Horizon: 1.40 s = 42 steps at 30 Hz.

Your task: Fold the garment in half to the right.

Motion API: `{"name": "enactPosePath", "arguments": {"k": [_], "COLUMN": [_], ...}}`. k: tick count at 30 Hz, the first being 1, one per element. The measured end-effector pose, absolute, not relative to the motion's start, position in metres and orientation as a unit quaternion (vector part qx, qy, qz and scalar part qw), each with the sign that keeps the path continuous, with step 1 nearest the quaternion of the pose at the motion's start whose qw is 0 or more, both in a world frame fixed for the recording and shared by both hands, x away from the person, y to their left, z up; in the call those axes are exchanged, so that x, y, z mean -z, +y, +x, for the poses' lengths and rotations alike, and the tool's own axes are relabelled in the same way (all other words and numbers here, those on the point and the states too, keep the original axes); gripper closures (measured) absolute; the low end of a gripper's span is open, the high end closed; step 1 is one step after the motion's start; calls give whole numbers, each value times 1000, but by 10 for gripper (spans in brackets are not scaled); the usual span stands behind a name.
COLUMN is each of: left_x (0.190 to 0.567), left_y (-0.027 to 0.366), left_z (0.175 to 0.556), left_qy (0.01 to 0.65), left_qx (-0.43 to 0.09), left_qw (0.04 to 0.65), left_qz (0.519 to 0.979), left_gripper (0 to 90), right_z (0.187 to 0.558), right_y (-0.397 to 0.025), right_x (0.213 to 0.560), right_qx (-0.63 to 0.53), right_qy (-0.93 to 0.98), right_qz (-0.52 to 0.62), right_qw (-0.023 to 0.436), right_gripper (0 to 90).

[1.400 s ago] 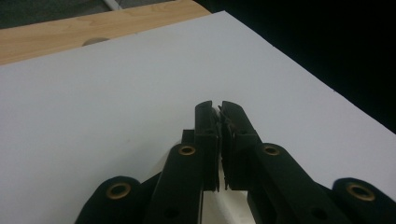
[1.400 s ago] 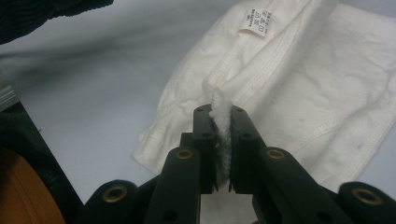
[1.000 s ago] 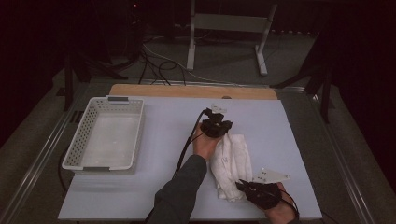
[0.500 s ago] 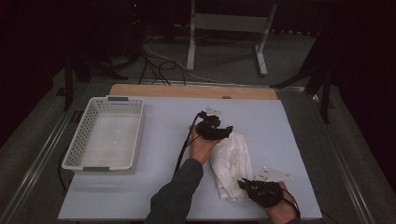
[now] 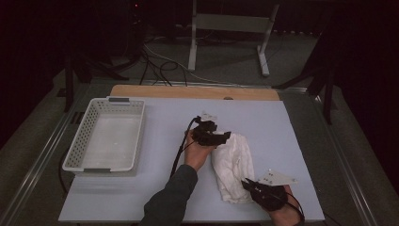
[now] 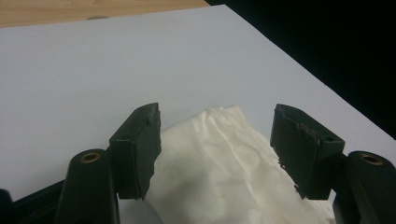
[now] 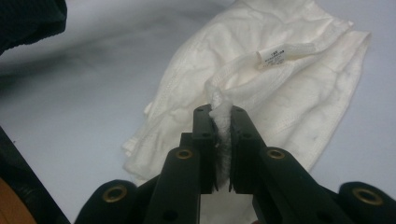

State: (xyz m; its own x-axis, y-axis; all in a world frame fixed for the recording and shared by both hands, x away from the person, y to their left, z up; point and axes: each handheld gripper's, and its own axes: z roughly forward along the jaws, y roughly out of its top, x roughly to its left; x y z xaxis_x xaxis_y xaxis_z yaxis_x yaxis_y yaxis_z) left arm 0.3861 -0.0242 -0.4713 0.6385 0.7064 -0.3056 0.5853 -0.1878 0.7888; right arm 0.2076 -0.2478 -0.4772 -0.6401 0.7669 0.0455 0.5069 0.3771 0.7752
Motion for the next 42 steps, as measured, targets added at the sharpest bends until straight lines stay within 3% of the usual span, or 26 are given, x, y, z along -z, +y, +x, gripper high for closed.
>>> {"name": "enactPosePath", "arguments": {"k": [24,42], "left_x": [501,503], "left_y": [-33,-39], "left_z": [367,365], "left_qy": [399,388], "left_qx": [-46,-44], "left_qw": [453,448], "left_qz": [796,804], "left_gripper": [358,362], "right_z": [202,195], "right_y": [-256,-257], "right_x": [471,469], "right_qx": [-411,-412], "right_qy": [799,799], "right_qz": [399,395], "right_qw": [184,187], "right_gripper": [834,833]}}
